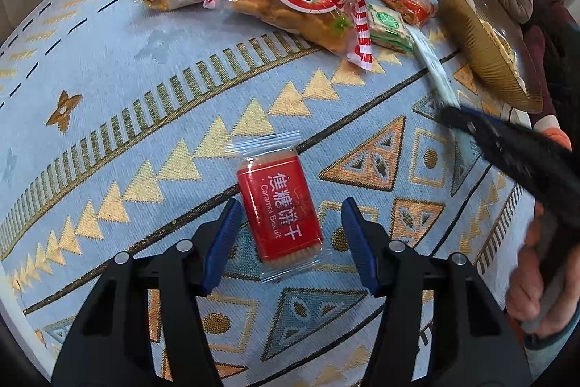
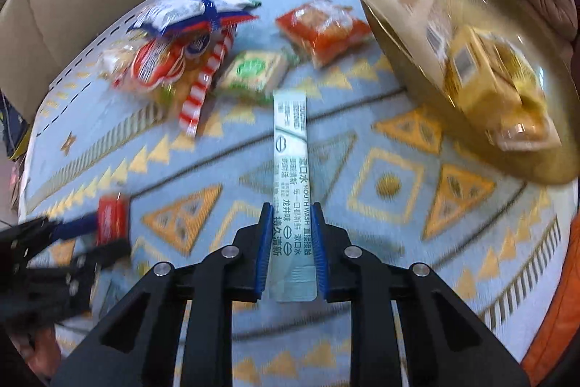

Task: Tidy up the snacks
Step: 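Grasp the white sachet with the right tool while the left tool holds the red packet, then carry the white sachet over the gold bowl and release it with the right tool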

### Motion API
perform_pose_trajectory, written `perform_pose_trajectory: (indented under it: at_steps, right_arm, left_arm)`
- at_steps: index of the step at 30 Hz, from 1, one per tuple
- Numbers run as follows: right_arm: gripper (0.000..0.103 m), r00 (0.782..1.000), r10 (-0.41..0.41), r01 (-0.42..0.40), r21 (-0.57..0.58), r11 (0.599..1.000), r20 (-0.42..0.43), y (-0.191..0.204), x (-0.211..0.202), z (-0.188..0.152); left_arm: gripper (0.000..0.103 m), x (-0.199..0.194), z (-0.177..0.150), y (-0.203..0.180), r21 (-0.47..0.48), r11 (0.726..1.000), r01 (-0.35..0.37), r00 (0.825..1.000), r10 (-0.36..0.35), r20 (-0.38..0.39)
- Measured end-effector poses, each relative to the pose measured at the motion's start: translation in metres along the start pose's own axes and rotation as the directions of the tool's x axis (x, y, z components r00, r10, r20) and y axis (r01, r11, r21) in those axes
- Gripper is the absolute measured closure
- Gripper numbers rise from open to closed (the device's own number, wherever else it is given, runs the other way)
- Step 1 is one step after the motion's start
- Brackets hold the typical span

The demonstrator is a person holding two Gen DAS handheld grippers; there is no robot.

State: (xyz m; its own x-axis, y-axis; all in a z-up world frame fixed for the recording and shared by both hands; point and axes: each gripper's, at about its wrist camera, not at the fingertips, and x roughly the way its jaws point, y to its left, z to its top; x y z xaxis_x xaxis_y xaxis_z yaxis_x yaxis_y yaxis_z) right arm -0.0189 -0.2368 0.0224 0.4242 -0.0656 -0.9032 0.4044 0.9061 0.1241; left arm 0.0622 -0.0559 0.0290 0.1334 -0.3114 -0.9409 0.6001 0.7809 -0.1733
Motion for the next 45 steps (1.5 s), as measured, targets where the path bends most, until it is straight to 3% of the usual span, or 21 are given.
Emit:
perform_pose_trajectory:
  at_steps: [10,23,26,29,31,36,45]
  right_arm:
    - [0.080,0.998,0.028,-0.028,-0.005,1.000,-0.048,-0.007,-0.015,-0.048]
    - [0.075,1.000,0.022,-0.022,-0.027,0.999,-0.009,-0.008,-0.003,-0.043]
    - [0.074,1.000,-0.029,0.029,-0.069,0.997,0.005,0.003,0.003,-0.042]
    - [0.083,0.995,-0.096,0.100,-0.145,0.984,0.033,0.017,0.003,-0.044]
    - [0.083,0.994,-0.099,0.103,-0.163,0.981,0.037,0.022,0.003,-0.045]
    - [0.083,0.999,0.009,-0.004,-0.138,0.990,0.032,0.020,-0.006,-0.045]
    - [0.083,0.991,0.091,-0.082,-0.099,0.992,0.095,0.013,-0.051,-0.048]
  left_arm:
    - [0.046,0.003,-0.008,-0.016,0.042,0.996,-0.075,0.997,0.075,0.013]
    - [0.046,0.015,-0.009,-0.038,0.096,0.977,-0.191,0.981,0.186,0.058]
    - [0.064,0.017,-0.008,-0.048,0.126,0.956,-0.264,0.962,0.253,0.102]
    - [0.068,0.021,-0.007,-0.060,0.157,0.933,-0.323,0.943,0.302,0.143]
    - [0.069,0.018,-0.005,-0.065,0.142,0.938,-0.316,0.943,0.294,0.156]
    - [0.069,-0.005,-0.003,-0.052,0.063,0.970,-0.233,0.955,0.216,0.202]
    - [0.069,-0.028,-0.008,-0.041,0.033,0.987,-0.160,0.953,0.145,0.265]
